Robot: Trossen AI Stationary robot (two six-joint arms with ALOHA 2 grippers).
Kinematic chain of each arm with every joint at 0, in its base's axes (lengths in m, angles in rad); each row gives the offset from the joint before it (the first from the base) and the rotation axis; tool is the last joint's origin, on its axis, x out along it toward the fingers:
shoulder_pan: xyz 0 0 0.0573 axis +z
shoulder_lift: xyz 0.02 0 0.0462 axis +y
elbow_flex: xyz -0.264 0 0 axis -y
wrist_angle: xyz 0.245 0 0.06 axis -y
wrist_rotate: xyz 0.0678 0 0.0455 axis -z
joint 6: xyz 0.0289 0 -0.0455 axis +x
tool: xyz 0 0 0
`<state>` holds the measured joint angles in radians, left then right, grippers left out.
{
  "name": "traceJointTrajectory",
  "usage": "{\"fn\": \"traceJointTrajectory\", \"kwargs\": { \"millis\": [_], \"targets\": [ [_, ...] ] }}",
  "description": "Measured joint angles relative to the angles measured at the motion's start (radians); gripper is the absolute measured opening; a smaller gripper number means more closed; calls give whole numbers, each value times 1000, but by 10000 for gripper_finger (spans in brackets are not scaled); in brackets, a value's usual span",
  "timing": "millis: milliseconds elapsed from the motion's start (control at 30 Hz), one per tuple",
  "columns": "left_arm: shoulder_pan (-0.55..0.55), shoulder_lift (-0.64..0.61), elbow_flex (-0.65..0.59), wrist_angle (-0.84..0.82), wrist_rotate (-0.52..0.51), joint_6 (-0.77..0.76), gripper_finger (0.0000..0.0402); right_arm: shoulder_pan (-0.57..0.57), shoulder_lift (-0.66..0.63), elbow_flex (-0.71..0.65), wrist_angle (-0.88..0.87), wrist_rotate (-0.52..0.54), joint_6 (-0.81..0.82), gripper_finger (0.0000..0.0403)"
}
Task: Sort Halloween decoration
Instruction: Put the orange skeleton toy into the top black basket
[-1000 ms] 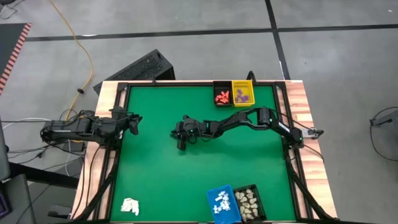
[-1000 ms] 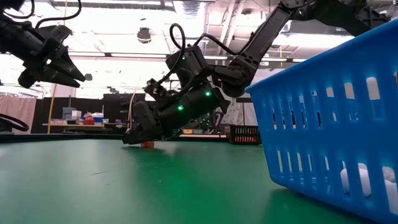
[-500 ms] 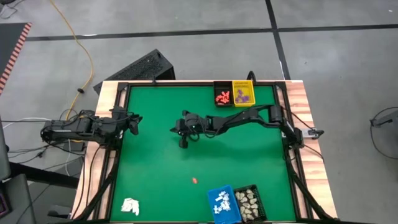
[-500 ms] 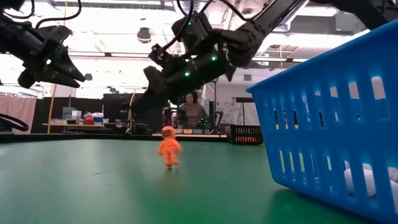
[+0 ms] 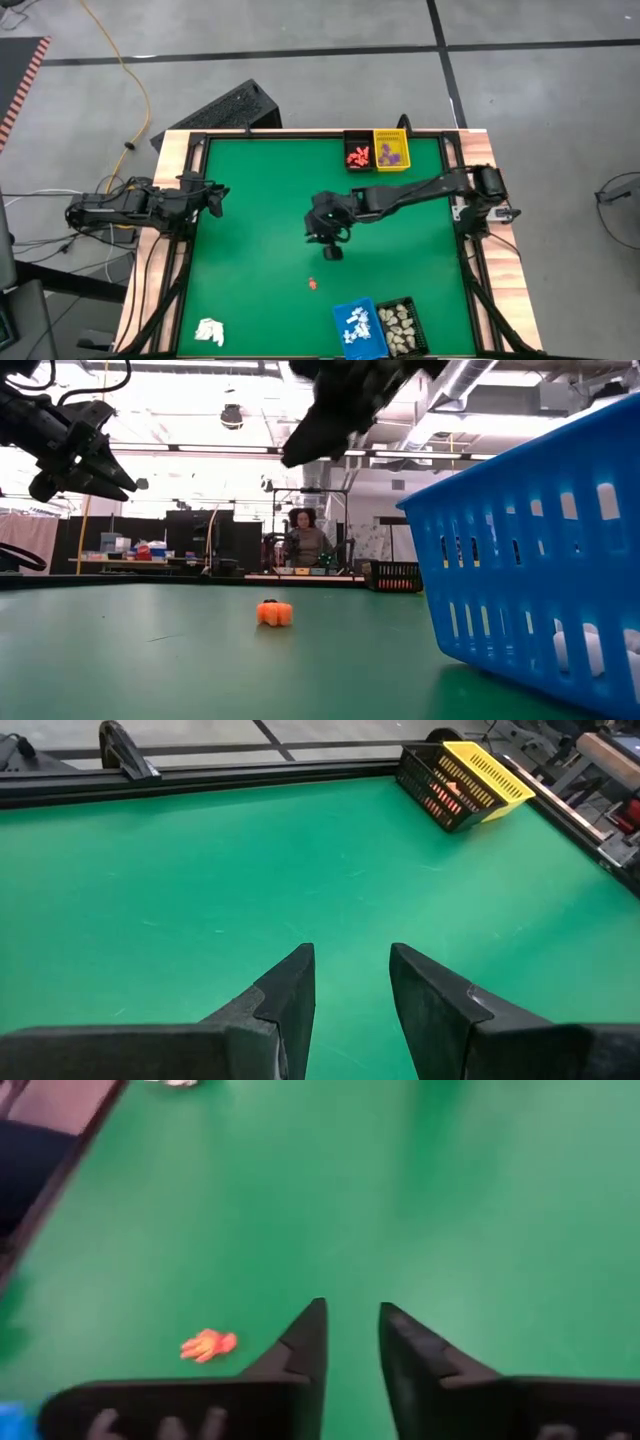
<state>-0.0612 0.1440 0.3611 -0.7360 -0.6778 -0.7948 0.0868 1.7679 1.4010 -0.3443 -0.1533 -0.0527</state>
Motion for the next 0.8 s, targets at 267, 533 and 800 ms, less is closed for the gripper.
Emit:
{"fn": "traceJointTrajectory", "kwargs": {
  "millis": [267, 533, 800],
  "targets": [
    [0, 0, 0, 1, -10, -1, 121, 175, 37, 1, -7, 119, 13, 234],
    [0, 0, 0, -1, -9, -8, 121, 223, 154, 1, 112, 158, 78, 264],
    [0, 0, 0, -7, 13, -14, 121, 246, 246, 2, 125, 150, 135, 265]
  ]
}}
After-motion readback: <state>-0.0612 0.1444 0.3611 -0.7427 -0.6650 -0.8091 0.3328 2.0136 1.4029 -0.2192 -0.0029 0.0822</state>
